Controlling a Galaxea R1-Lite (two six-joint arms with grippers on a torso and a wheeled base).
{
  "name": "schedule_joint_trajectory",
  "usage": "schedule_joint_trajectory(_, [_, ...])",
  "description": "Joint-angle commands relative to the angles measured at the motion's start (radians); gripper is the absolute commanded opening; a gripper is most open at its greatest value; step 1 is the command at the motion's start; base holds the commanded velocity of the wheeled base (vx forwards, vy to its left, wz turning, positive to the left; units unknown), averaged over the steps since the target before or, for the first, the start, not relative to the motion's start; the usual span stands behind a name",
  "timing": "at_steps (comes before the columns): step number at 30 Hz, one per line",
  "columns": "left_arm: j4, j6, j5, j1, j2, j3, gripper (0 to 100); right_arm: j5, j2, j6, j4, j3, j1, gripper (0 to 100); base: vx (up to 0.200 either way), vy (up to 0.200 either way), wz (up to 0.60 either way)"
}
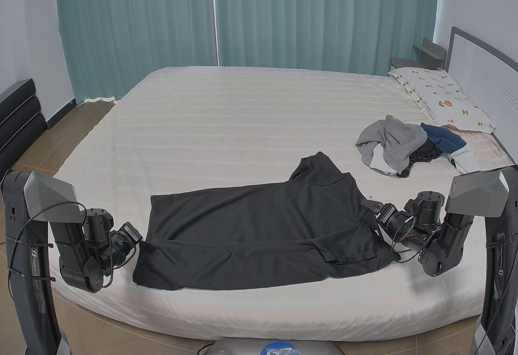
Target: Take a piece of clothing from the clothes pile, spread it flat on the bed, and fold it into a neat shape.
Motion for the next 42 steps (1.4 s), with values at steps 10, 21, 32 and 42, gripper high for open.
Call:
schedule_joint_trajectory(10, [-0.036, -0.004, -0.018, 0.005, 0.003, 0.020, 0, -0.015, -0.035, -0.110, 0.131, -0.096, 0.040, 100, 0.000, 0.000, 0.00])
schedule_joint_trajectory(21, [-0.036, -0.009, -0.067, 0.005, -0.039, 0.046, 100, -0.004, -0.005, -0.088, 0.161, -0.148, 0.043, 100, 0.000, 0.000, 0.00])
schedule_joint_trajectory(32, [0.008, 0.093, -0.228, 0.028, -0.068, 0.052, 100, 0.004, 0.052, -0.070, 0.092, -0.121, 0.014, 100, 0.000, 0.000, 0.00])
schedule_joint_trajectory(42, [-0.001, 0.136, -0.228, 0.020, -0.037, 0.069, 100, 0.004, 0.045, -0.070, 0.089, -0.121, 0.008, 100, 0.000, 0.000, 0.00])
